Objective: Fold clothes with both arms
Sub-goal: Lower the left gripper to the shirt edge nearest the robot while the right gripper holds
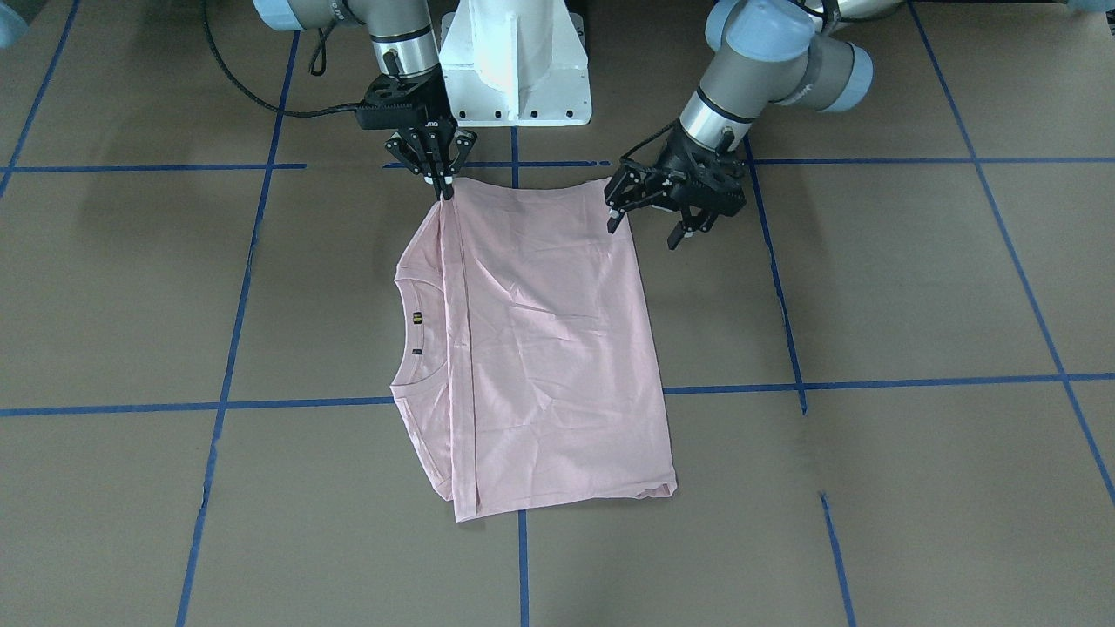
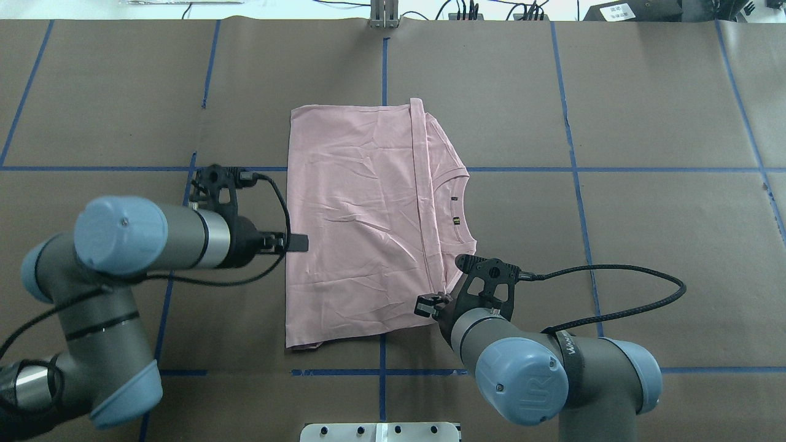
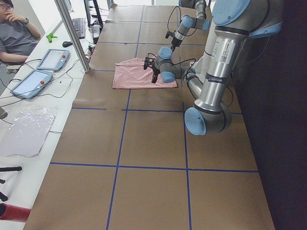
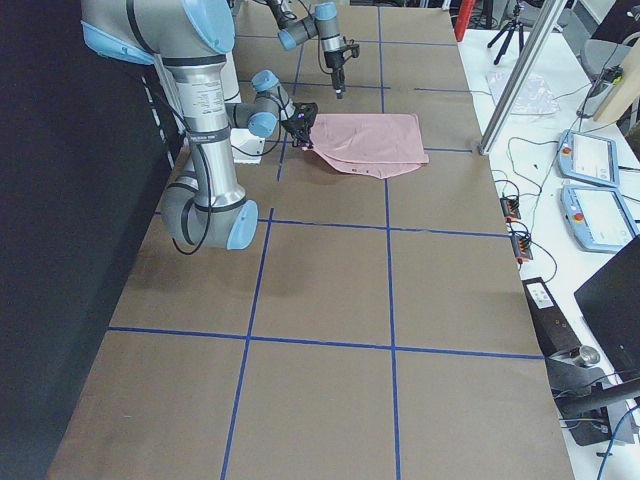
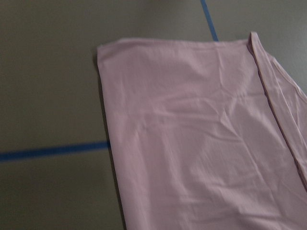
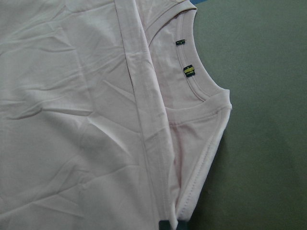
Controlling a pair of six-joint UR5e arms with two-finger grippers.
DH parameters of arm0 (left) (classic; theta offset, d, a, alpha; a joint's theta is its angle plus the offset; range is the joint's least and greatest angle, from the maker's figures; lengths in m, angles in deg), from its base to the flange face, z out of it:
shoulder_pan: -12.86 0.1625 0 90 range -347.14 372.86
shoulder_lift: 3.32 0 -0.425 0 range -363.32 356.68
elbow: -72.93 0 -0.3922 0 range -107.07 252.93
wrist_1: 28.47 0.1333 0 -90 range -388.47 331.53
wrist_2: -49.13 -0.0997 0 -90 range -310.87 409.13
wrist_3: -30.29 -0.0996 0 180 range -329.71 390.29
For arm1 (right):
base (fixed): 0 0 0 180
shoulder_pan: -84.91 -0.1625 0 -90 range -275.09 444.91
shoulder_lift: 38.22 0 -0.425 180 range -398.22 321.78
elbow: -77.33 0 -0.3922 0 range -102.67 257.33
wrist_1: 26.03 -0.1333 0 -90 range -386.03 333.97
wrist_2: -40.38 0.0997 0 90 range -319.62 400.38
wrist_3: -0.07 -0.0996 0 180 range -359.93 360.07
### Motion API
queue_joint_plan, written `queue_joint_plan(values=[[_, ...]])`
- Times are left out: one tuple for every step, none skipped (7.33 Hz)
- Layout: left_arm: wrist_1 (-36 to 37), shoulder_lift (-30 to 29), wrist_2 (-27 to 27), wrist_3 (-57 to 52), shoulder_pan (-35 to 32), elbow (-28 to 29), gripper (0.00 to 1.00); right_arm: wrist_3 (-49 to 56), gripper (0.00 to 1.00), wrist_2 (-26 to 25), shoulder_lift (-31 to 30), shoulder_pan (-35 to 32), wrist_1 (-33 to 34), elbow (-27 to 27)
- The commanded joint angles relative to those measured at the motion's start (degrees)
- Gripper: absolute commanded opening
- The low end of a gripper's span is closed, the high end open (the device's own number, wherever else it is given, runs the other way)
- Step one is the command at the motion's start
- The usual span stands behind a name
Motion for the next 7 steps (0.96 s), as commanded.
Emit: queue_joint_plan(values=[[4.33, 1.15, -7.25, 13.13, 10.84, -1.38, 0.51, -0.02, 0.00, -0.07, -0.04, 0.05, 0.00, -0.04], [5.67, 1.14, -7.26, 13.27, 11.83, -1.03, 0.42, -0.02, 0.00, -0.07, -0.04, 0.05, 0.00, -0.04], [6.03, 1.49, -7.26, 13.10, 11.84, -1.02, 0.43, -0.02, 0.00, -0.07, -0.04, 0.05, 0.00, -0.04], [6.21, 1.76, -7.26, 13.10, 11.93, -1.02, 0.43, -0.02, 0.00, -0.07, -0.04, 0.05, 0.00, -0.04], [7.43, 1.67, -7.26, 13.10, 11.93, -1.11, 0.43, -0.02, 0.00, -0.07, -0.04, 0.05, 0.00, -0.04], [7.71, 1.67, -7.26, 13.10, 11.93, -1.20, 0.43, -0.02, 0.00, -0.07, -0.04, 0.05, 0.00, -0.04], [7.71, 1.59, -7.18, 13.10, 12.02, -1.11, 0.43, -0.02, 0.00, -0.07, -0.04, 0.05, 0.00, -0.04]])
